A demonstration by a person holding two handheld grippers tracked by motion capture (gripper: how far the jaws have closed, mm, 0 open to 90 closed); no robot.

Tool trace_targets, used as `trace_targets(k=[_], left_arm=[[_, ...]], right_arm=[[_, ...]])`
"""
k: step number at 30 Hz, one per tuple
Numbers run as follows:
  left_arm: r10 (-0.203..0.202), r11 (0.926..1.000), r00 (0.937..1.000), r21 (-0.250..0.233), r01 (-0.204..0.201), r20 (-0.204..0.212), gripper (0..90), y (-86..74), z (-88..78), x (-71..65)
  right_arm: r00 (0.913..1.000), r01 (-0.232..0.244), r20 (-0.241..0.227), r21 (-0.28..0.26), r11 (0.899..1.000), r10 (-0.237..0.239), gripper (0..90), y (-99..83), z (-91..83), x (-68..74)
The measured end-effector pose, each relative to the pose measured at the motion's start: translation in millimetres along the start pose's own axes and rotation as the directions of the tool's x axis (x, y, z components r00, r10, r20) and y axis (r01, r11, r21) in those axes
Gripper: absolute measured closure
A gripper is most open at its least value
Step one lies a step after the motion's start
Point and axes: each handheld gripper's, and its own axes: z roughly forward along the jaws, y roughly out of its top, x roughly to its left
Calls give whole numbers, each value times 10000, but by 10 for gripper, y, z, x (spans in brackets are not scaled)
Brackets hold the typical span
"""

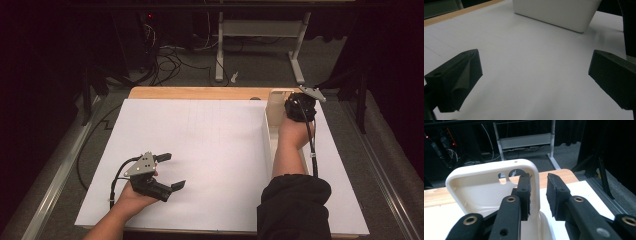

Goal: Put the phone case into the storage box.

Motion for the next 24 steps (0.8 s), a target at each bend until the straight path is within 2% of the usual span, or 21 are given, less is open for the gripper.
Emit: trace_targets(k=[13, 24], left_arm=[[18, 9999, 10000, 109, -18, -30, 2, -8, 9, 7], [21, 9998, 9999, 187, -19, -133, 2, -14, 18, 15]], right_arm=[[9983, 257, -523, 121, 9996, -251, 638, -12, -13, 8], [9963, 300, -805, 154, 9994, -287, 627, -32, -48, 6]])
